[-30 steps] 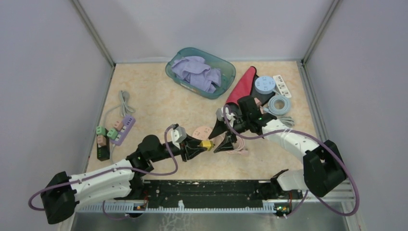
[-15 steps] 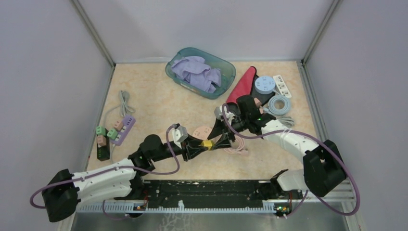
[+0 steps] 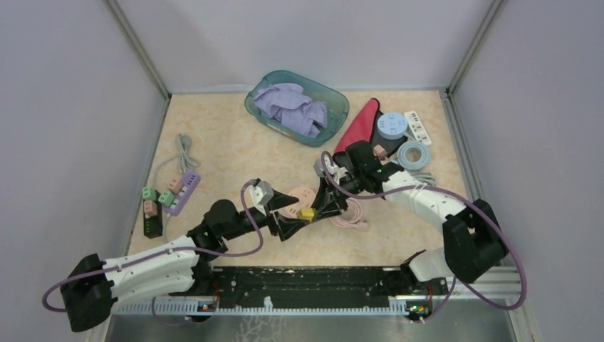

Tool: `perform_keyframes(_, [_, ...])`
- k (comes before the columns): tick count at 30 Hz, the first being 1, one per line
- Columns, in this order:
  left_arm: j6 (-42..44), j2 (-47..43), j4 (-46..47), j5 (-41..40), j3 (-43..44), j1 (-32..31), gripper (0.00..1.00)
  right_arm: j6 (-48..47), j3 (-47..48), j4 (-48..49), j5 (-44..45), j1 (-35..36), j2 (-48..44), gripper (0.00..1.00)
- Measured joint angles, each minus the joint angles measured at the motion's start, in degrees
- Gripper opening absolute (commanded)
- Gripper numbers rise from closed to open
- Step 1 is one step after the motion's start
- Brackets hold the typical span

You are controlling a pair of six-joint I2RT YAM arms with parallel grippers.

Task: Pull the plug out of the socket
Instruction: Place the plug at the center of the board.

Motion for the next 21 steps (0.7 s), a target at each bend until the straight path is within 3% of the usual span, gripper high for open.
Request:
perform_keyframes(2, [-1.62, -1.25, -0.66, -1.44, 0.00, 0.00, 0.99, -2.56, 2.03, -3.98, 0.33, -0.76, 1.27, 0.00])
perform_keyframes(7, [-7.69, -5.38, -3.30, -5.40, -0.07, 0.00, 1.00, -7.10, 6.60, -11.43, 1.99, -5.14, 2.45, 0.00])
perform_keyframes(12, [-13.97, -7.96, -4.26, -9.01, -1.55, 0.00, 1.00, -5.81, 7.67, -12.00, 4.07, -13.14, 2.45, 0.00])
perform_keyframes(21, [-21.75, -7.23, -7.45, -13.88, -3.15, 0.00, 1.00, 15.06, 1.22, 7.76, 12.90, -29.49, -0.48, 0.00])
